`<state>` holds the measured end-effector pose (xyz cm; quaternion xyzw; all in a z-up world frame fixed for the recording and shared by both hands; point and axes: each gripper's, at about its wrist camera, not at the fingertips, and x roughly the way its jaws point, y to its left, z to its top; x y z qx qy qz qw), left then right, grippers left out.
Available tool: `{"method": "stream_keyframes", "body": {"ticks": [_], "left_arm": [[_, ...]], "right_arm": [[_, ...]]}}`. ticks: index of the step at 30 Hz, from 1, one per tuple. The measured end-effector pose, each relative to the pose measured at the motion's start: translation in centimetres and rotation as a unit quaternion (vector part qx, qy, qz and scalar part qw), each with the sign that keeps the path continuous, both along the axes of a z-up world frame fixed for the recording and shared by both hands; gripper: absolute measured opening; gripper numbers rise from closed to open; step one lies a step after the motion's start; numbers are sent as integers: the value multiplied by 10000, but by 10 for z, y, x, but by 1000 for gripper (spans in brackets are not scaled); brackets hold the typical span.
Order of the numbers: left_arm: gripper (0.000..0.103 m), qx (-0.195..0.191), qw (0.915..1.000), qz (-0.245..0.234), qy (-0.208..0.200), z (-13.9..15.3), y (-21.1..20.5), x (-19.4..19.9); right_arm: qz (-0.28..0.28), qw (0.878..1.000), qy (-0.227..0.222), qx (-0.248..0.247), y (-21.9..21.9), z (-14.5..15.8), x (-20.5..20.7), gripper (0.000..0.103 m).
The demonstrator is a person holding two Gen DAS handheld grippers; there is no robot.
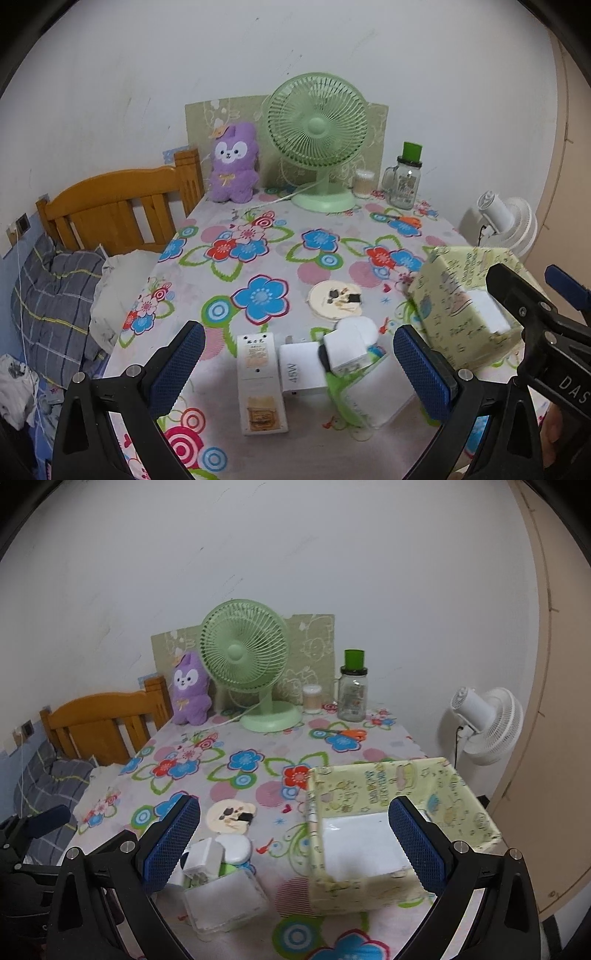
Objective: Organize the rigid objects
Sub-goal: 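Move the left tool toward the white remote while the right tool approaches the clear container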
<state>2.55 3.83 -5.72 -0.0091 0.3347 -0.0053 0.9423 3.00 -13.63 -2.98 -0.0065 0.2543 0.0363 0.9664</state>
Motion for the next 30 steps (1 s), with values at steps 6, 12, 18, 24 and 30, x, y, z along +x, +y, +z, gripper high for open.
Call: {"method": "stream_keyframes", "body": {"ticks": [6,12,18,24,30], "left_arm": [[103,20,9997,73,215,-18,15,8],[103,82,9986,139,504,-39,28,14],[103,107,9972,157,717,-56,34,19],[103,87,9956,121,922,-73,37,20],[103,103,9935,102,1128,-91,37,23]], "right_arm": [[191,9997,67,-107,22,-12,4,103],[403,9987,238,-183,44,-30,8,103],[494,9974,443,-295,58,-46,12,103],[561,9957,607,-416,68,-60,15,103],[569,9936,858,-465,72,-77,19,103]]}}
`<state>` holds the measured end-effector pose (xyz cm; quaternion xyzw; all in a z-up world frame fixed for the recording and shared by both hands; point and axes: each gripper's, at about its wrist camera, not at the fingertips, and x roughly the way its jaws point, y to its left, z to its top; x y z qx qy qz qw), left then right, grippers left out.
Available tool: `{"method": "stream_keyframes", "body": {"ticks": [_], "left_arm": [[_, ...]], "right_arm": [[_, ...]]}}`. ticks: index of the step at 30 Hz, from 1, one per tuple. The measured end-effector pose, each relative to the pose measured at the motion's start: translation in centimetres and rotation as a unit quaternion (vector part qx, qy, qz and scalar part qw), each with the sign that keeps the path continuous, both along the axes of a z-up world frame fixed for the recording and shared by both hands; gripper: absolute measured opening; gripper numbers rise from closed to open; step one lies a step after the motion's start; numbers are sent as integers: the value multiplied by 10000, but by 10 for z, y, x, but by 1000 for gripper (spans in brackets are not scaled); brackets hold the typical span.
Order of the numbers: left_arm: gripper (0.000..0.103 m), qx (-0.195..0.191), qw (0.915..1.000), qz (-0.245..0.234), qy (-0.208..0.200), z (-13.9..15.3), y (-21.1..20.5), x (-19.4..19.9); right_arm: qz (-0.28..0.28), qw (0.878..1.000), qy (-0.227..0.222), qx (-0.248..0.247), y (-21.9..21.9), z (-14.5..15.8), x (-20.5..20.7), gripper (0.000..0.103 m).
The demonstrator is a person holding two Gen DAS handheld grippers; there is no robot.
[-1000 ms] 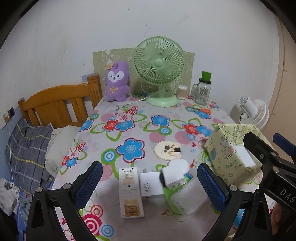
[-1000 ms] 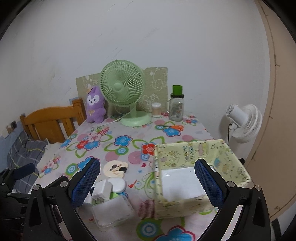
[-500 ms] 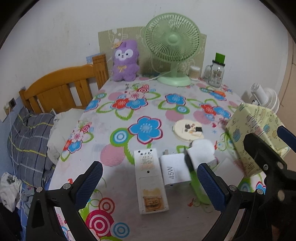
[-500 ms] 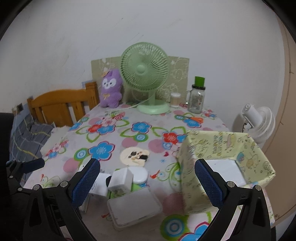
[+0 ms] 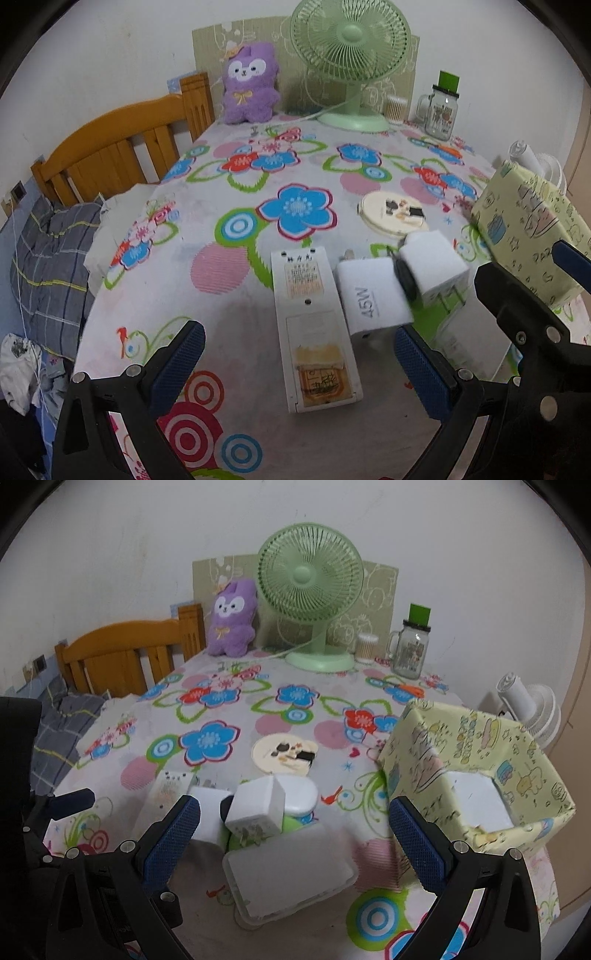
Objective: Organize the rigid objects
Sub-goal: 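Move the left tool toward the white remote while the right tool approaches the clear container, then grasp the white remote with the left tool while the right tool grasps the clear plastic container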
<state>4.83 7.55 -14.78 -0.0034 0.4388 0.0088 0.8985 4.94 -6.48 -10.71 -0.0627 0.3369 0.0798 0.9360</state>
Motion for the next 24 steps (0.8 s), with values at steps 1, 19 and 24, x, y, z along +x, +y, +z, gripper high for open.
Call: {"method": "stream_keyframes", "body": {"ticks": [1,19,24], "left_arm": [[103,-3,10000,-4,39,-2,0,0],[103,51,9995,-78,305,-33,-9,4],[103,87,9996,-122,247,-33,-10,3]], "right_arm": [[-11,10000,50,-6,0,-3,1,103],[-139,9978,638,57,-5,-42,11,103],[-152,9963,822,199,-5,-48,16,103]]}}
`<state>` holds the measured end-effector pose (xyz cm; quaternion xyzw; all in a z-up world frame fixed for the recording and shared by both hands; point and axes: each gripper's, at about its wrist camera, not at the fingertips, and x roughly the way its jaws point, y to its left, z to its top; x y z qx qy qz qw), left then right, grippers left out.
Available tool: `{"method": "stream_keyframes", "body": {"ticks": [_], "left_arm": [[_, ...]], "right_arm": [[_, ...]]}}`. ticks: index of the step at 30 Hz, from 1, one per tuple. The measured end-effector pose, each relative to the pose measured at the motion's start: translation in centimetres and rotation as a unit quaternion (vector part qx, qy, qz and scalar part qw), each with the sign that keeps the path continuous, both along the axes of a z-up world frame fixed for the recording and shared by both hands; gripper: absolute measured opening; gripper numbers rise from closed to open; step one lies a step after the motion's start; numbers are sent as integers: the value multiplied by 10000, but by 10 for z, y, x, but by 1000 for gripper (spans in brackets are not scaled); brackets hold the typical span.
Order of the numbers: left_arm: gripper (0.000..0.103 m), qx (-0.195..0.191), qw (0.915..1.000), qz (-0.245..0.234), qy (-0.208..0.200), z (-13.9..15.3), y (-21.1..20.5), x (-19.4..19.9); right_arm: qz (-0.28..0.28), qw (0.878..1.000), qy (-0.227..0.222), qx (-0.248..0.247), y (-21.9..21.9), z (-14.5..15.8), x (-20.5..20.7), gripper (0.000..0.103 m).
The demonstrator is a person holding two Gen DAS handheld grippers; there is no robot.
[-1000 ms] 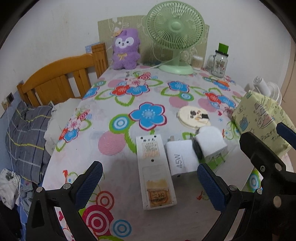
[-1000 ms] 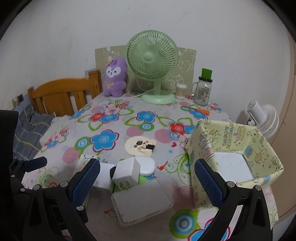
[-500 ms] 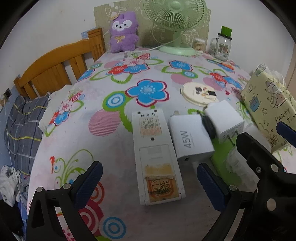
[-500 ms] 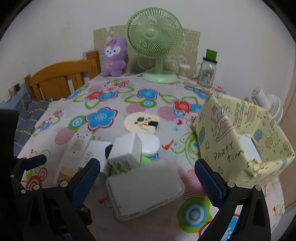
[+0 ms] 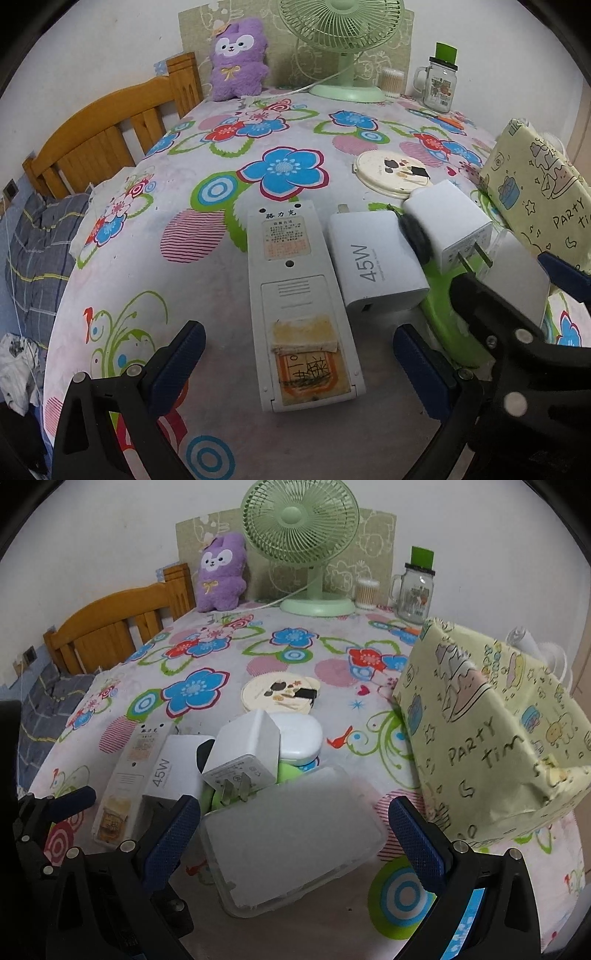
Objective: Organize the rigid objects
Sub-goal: 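Grasp the white remote with the left tool while the right tool grasps the clear plastic container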
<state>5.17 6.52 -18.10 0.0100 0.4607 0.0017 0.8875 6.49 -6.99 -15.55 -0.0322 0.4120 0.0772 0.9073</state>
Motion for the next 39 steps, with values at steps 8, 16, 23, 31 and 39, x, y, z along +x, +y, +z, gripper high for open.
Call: {"method": "stream_keyframes", "body": {"ticks": [8,16,23,31,39], "left_arm": [[103,-3,10000,-22,-22,0,1,2],[98,-56,10000,-5,-22,0,3,8],[68,-193,9998,-66,-57,6,11,6],[46,-237,9996,-47,-111,8,9,7],[45,-313,9994,48,-118,14,13,2]], "right_arm": [[-48,9999,143,48,1,-7,8,99],[-140,9997,22,-191,1,-3,13,99],[-105,9998,65,-176,4,-3,18,99],[-116,9998,55,-134,6,0,17,99],[-91,9999,-55,-128,9,9,10,99]]}}
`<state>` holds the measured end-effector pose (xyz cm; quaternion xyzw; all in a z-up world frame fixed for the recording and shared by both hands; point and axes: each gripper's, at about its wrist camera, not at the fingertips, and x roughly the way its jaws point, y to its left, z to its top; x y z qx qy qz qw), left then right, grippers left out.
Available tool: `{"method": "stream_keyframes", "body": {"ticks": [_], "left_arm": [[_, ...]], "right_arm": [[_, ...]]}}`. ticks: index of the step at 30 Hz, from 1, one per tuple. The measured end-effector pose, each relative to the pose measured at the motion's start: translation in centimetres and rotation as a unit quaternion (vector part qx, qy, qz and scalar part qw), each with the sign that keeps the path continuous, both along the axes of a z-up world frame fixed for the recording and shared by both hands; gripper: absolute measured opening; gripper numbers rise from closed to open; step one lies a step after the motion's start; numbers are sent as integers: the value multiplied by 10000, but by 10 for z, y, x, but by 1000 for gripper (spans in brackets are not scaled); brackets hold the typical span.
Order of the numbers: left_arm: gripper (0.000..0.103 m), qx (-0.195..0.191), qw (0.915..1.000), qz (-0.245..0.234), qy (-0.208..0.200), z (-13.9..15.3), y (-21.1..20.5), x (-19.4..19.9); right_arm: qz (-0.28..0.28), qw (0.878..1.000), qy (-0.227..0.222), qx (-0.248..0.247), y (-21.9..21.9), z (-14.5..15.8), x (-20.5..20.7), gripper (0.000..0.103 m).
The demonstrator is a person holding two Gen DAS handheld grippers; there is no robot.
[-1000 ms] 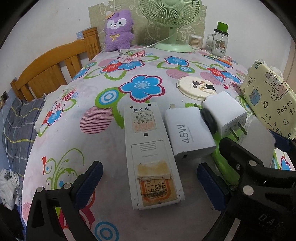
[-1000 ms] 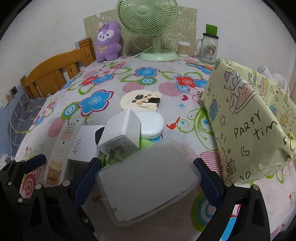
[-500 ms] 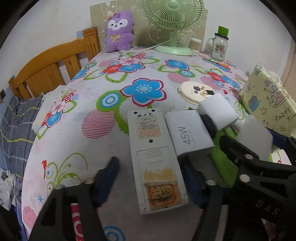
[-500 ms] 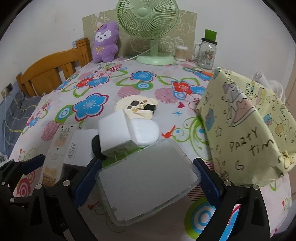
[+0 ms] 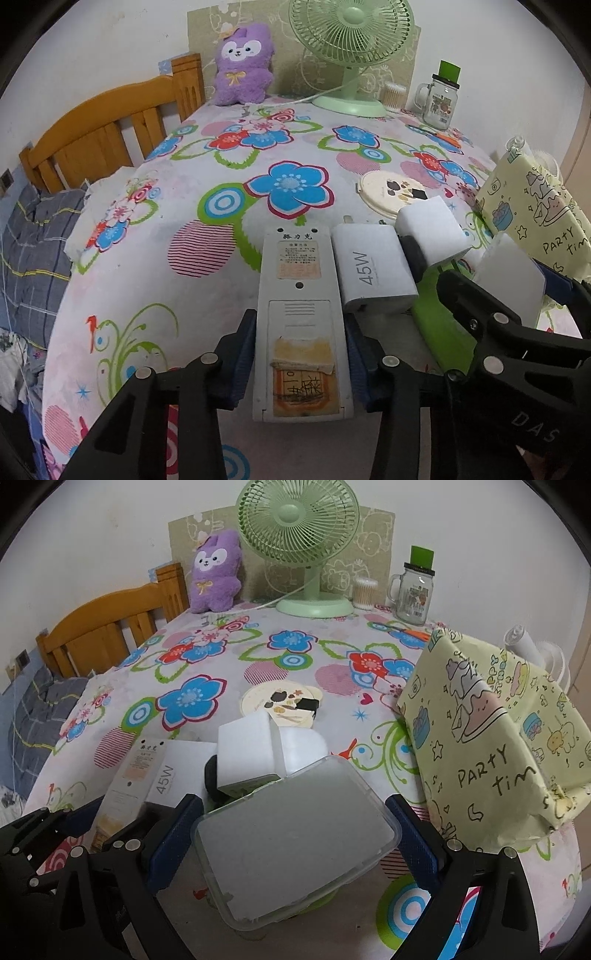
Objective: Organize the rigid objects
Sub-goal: 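Grasp the white remote with the left tool while the right tool grasps the clear plastic container, then carry the remote with the left tool while the right tool carries the container toward the yellow box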
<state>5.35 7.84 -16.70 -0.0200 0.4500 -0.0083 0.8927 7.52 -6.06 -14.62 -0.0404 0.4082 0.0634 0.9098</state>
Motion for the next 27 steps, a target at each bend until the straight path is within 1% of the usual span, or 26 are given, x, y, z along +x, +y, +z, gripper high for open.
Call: {"method": "stream_keyframes", "body": {"ticks": [8,19,27], "left_arm": [[45,-32,9999,71,-98,9,3,-12],[45,28,9990,-14,-454,36,-9,-23],[45,-39,9984,-9,-558,51,-15,-25]], "right_arm": [[51,9999,-86,103,1,10,-11,99],[10,9992,-328,229,-7,35,-21,99],[10,9986,-470,238,-13,51,-25,99]]}}
